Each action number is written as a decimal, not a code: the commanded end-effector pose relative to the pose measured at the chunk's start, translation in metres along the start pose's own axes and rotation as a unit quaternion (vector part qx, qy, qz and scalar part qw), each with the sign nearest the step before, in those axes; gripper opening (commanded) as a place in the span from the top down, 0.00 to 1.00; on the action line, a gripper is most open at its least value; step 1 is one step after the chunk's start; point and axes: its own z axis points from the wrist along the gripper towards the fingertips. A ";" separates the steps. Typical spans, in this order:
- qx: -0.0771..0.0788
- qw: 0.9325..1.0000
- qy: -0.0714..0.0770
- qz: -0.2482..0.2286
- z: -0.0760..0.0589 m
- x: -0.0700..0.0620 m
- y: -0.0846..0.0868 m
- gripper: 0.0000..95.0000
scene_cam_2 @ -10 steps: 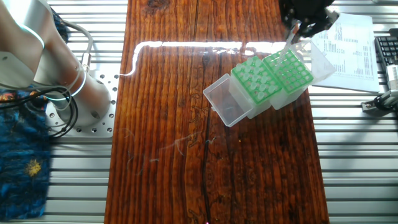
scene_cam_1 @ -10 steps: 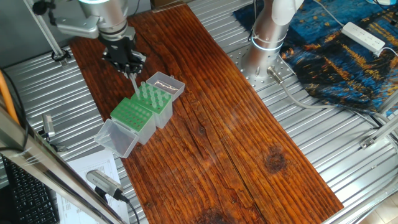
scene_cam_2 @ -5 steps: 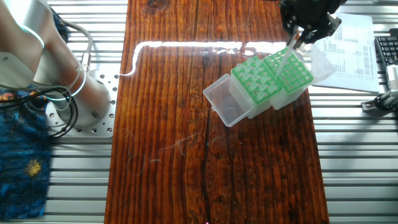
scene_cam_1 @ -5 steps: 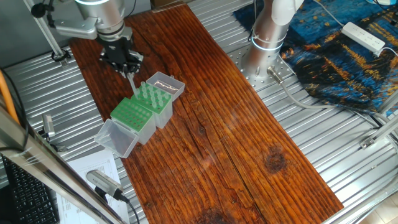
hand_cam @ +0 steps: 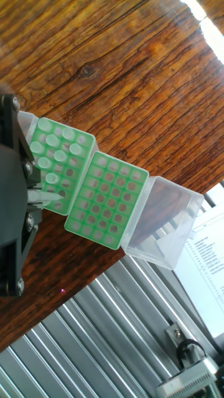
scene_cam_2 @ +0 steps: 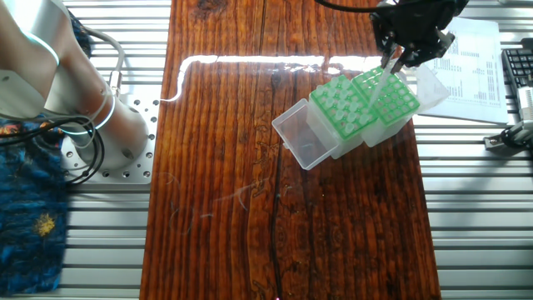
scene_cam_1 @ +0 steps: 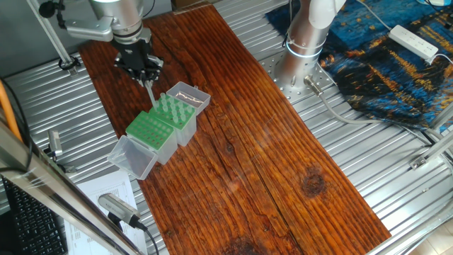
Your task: Transfer all large pipette tips from one holder to another
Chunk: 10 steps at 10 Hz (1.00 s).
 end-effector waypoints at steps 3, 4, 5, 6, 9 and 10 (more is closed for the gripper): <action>-0.002 1.000 -0.002 -0.002 0.003 0.003 0.002 1.00; -0.004 1.000 -0.005 -0.005 0.004 0.004 0.002 1.00; -0.004 1.000 -0.006 -0.003 0.005 0.005 0.004 1.00; -0.004 1.000 -0.006 -0.002 0.006 0.005 0.004 1.00; -0.004 1.000 -0.006 -0.002 0.009 0.004 0.004 1.00; -0.005 1.000 -0.008 -0.002 0.010 0.004 0.004 1.00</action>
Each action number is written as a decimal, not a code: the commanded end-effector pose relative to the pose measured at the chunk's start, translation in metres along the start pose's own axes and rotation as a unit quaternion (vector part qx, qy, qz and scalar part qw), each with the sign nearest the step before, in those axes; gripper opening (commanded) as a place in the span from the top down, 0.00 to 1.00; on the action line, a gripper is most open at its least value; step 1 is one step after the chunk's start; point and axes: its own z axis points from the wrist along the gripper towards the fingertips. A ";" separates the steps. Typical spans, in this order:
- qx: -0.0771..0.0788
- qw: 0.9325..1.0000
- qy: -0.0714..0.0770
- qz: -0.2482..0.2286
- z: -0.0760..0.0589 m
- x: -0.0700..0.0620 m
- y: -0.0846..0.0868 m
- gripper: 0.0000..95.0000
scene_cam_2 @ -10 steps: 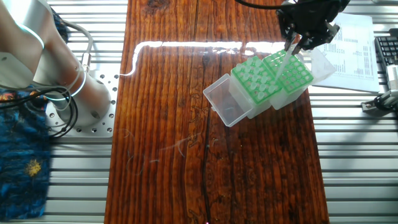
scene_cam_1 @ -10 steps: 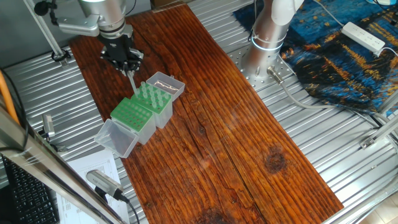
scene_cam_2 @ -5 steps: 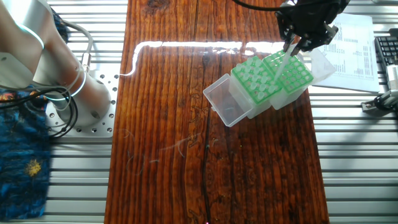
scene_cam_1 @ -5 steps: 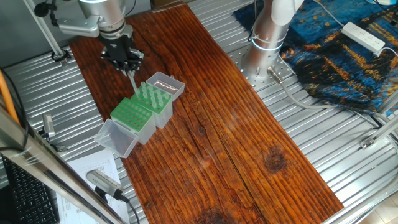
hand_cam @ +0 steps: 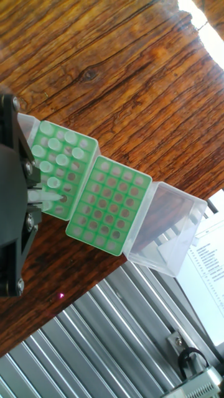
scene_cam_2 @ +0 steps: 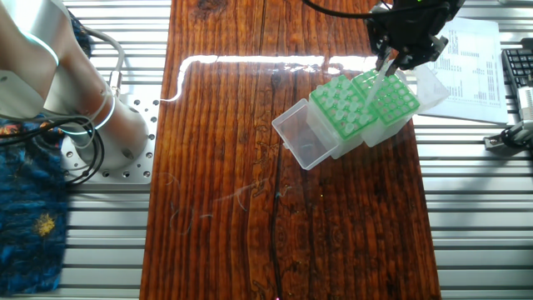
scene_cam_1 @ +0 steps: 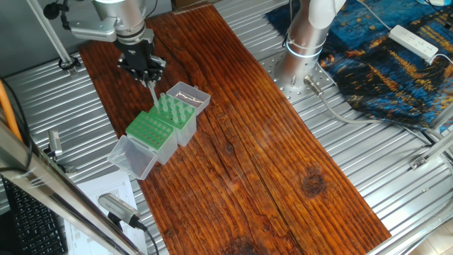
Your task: Transfer all large pipette tips from one holder to another
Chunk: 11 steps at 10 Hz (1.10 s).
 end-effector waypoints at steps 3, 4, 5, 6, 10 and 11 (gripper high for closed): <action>-0.001 1.000 0.001 0.003 0.003 -0.002 0.000 0.80; -0.003 1.000 0.002 0.003 0.004 -0.002 0.000 0.80; -0.004 1.000 0.003 0.002 0.004 -0.002 0.001 0.80; -0.004 1.000 0.003 0.002 0.005 -0.001 0.001 0.80; 0.000 1.000 0.007 0.020 0.007 -0.004 0.001 0.80; 0.000 0.999 0.006 0.040 0.008 -0.007 0.000 0.80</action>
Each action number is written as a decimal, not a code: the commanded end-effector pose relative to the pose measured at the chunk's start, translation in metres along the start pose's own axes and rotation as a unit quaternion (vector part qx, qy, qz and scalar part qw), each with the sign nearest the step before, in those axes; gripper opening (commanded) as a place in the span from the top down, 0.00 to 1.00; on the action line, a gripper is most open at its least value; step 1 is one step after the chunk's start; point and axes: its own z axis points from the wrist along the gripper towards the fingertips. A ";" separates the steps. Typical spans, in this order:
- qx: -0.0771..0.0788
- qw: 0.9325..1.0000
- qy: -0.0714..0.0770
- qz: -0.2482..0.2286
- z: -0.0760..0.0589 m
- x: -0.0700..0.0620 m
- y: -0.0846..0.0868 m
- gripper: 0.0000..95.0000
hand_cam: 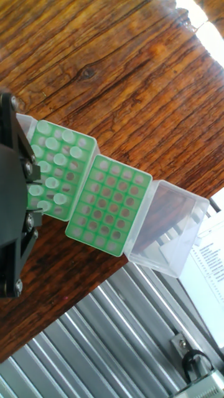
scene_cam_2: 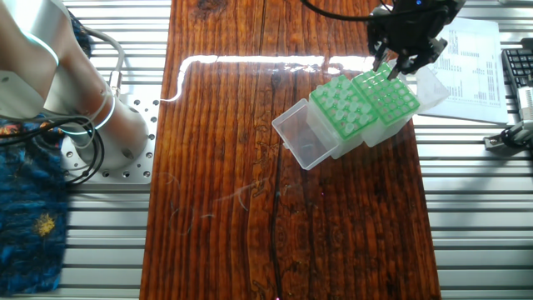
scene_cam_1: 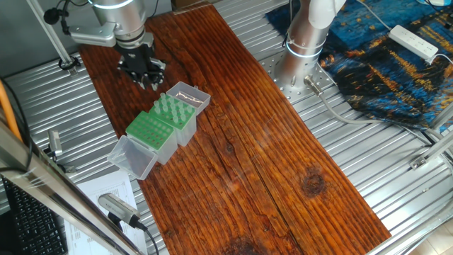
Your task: Transfer all large pipette tips from one holder to another
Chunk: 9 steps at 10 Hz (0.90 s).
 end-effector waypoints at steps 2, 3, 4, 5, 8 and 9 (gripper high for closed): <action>-0.005 0.996 -0.007 0.085 0.002 -0.007 -0.002 1.00; -0.005 0.993 -0.007 0.117 0.003 -0.008 -0.003 1.00; -0.006 0.987 -0.010 0.163 0.006 -0.008 -0.005 1.00; -0.005 0.982 -0.010 0.187 0.008 -0.008 -0.007 1.00; -0.023 0.954 -0.023 0.300 0.015 -0.005 -0.012 1.00; -0.024 0.947 -0.019 0.319 0.016 -0.005 -0.012 1.00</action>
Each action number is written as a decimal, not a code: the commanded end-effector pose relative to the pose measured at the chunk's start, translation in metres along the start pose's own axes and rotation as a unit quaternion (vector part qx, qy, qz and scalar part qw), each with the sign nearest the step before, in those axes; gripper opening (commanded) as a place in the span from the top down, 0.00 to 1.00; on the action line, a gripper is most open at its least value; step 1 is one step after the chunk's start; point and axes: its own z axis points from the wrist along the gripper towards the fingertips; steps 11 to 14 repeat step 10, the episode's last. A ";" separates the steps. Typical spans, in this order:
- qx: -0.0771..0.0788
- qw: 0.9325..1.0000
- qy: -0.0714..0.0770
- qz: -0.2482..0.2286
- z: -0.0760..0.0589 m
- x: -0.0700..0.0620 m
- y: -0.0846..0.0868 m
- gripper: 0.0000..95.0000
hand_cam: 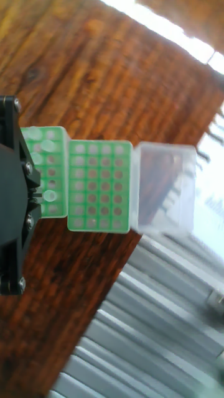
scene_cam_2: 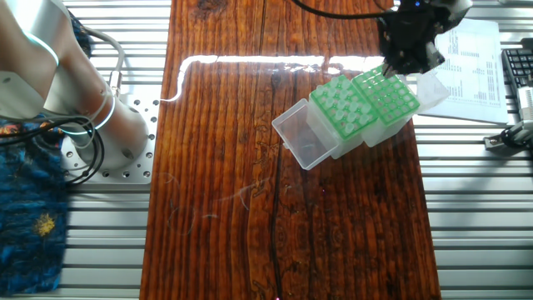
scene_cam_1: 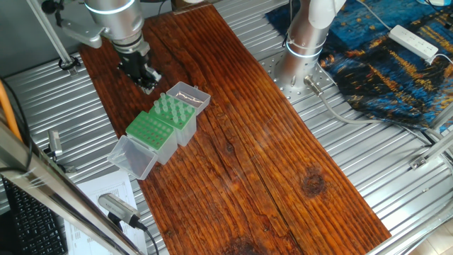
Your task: Transfer all large pipette tips from one holder to another
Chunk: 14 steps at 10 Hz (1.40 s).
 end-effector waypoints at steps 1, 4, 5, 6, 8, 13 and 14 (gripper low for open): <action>-0.008 0.994 0.000 0.105 0.005 -0.001 -0.004 1.00; -0.018 0.988 -0.006 0.155 0.005 0.001 -0.005 1.00; -0.018 0.987 -0.005 0.162 0.004 0.001 -0.005 1.00; -0.017 0.987 -0.003 0.157 0.004 0.002 -0.005 1.00; -0.019 0.987 0.000 0.158 0.004 0.003 -0.005 1.00; -0.020 0.987 -0.002 0.157 0.004 0.003 -0.005 1.00; -0.020 0.987 -0.002 0.157 0.004 0.003 -0.005 1.00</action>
